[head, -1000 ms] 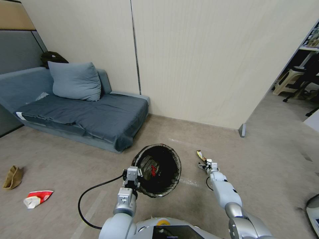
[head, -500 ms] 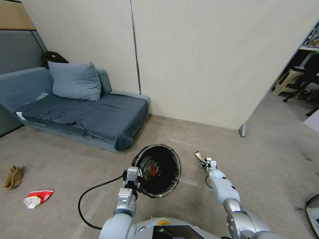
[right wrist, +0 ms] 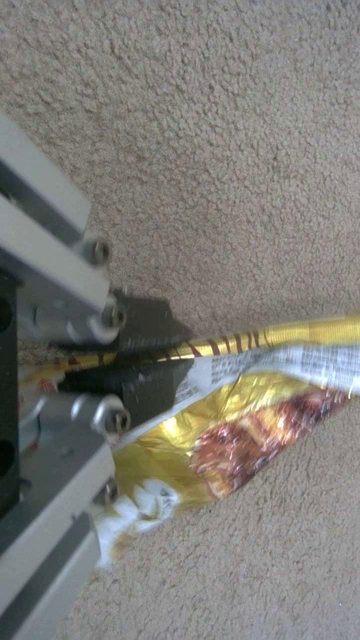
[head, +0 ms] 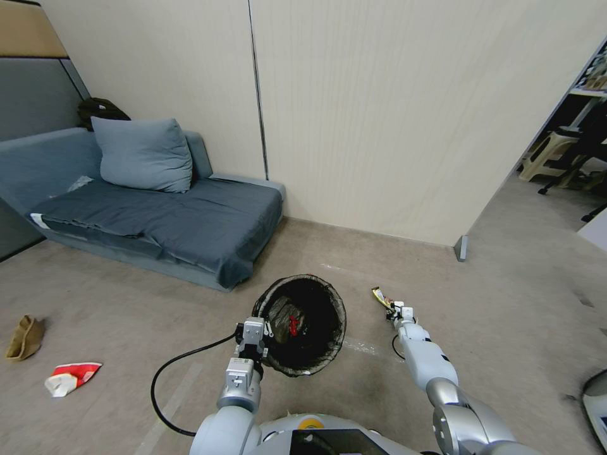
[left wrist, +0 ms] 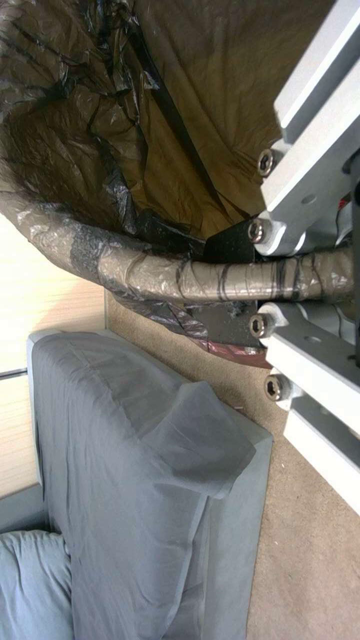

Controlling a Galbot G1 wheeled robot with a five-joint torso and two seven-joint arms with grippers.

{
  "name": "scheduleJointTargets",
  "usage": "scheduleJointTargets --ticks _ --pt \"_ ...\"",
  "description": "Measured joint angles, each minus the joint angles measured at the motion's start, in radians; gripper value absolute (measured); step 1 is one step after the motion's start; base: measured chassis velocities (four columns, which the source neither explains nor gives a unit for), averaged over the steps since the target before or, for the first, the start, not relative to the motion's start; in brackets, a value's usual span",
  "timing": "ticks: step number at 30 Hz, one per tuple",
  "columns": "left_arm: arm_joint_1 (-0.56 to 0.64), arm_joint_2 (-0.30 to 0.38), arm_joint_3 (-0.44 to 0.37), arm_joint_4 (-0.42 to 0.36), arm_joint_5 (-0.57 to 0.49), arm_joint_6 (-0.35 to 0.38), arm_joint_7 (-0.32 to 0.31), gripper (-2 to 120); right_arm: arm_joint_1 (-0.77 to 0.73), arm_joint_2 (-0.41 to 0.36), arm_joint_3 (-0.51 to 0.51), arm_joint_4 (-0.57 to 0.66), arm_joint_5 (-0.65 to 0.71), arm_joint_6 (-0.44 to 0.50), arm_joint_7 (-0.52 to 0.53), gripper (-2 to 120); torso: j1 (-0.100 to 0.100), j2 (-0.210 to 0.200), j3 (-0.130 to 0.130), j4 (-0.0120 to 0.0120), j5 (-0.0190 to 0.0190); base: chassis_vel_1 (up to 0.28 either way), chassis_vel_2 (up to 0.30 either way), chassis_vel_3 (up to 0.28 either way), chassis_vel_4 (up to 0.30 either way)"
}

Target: Pick up the trash bin, then pick up the garbage from the floor and place it into the trash bin.

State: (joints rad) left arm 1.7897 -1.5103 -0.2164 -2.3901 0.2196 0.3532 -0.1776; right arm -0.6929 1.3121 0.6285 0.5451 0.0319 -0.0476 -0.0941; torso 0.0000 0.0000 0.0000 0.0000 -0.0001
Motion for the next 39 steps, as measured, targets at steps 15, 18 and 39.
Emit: scheduleJointTargets --ticks 15,18,39 --pt "-0.006 -0.001 0.008 0.017 0.000 -0.003 0.000 1 -0.049 0.010 -0.003 0.081 0.015 0.041 -0.001 0 0.000 0.000 0.000 0.0001 0.0000 0.000 0.000 0.000 0.000" --pt "-0.006 -0.001 0.008 0.017 0.000 -0.003 0.000 1 -0.069 0.012 -0.007 0.116 0.023 0.062 -0.001 0 0.000 0.000 0.000 0.0001 0.0000 0.000 0.000 0.000 0.000" --pt "-0.021 0.006 0.020 0.043 -0.006 -0.003 0.001 1 -0.503 0.035 -0.069 1.214 0.303 0.119 -0.124 0 0.000 0.000 0.000 0.0003 -0.0008 0.000 0.000 0.000 0.000"
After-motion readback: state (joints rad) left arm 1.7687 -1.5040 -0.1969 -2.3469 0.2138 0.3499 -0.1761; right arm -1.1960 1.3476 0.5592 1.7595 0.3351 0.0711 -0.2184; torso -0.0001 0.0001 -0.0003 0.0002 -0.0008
